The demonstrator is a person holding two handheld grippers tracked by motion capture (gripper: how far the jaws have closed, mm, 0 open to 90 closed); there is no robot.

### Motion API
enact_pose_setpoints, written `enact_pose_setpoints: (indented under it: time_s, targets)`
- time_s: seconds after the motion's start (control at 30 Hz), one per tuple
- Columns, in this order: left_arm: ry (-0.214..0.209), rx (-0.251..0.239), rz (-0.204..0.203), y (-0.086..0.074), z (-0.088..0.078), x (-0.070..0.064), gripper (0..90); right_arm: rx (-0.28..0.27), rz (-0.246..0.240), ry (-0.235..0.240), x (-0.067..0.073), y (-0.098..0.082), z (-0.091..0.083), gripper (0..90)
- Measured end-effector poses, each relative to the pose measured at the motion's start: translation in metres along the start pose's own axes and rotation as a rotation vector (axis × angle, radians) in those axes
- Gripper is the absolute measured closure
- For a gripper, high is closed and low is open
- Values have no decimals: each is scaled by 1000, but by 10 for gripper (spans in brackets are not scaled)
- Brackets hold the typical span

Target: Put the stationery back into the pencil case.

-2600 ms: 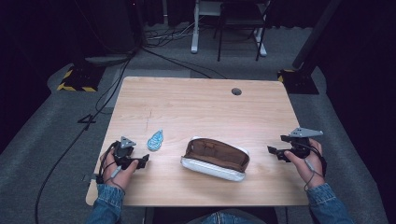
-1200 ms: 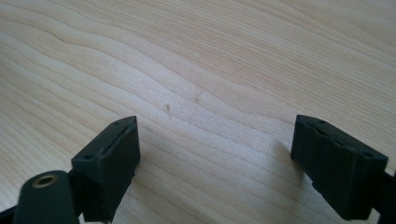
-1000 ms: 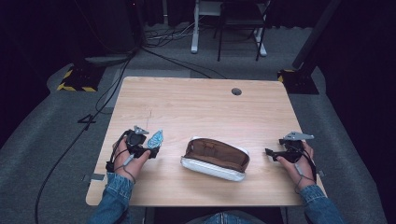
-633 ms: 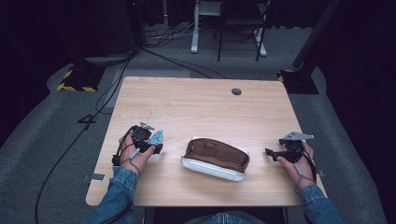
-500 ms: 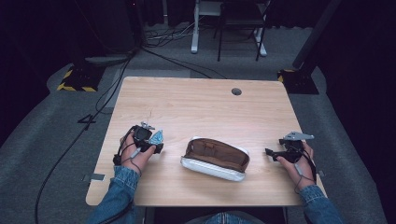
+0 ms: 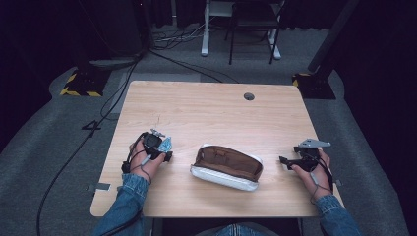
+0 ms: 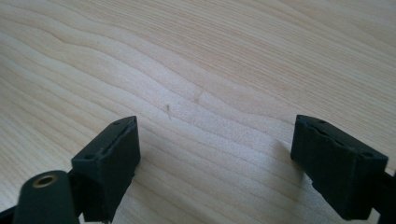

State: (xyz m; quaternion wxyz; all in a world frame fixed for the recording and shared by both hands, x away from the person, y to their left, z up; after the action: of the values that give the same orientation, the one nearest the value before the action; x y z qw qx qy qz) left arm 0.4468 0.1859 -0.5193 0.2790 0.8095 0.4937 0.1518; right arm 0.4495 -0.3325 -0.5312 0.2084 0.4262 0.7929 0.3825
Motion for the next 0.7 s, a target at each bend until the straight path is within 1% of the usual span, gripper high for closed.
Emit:
enact_pose_setpoints:
  time_s: [0.03,0.1,0.13,0.47,0.53,0.6,0.63,0.7]
  targets:
    - [-2,-6,1,0,0,0,287,0,1,0,0,0,0,160]
    - [-3,-10,10,1,-1,-1,369,0,1,0,0,0,0,160]
    - [1,-5,12,1,-1,-1,375,0,1,0,0,0,0,160]
    - [-15,-7,31,2,-1,0,387,0,1,0,0,0,0,160]
    - [-23,-10,27,2,-1,0,387,0,0,0,0,0,0,160]
    - [-37,-15,9,1,-2,0,388,0,1,0,0,0,0,160]
    - [-43,-16,12,1,-2,1,388,0,1,0,0,0,0,160]
    - [-44,-20,17,2,-4,1,388,-1,1,0,0,0,0,160]
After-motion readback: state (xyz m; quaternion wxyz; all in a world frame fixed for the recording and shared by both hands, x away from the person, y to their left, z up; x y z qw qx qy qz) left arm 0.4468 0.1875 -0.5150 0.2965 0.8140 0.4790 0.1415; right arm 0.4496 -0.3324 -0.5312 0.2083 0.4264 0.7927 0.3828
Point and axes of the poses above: each handheld gripper's, and its own axes: z roughly forward along the jaws, y roughly out of its top, x roughly to its left, the point moved 4 cm from there along z, roughly forward along the jaws, and after that the axes turned 4 degrees about -x, right-handed, at the moved point
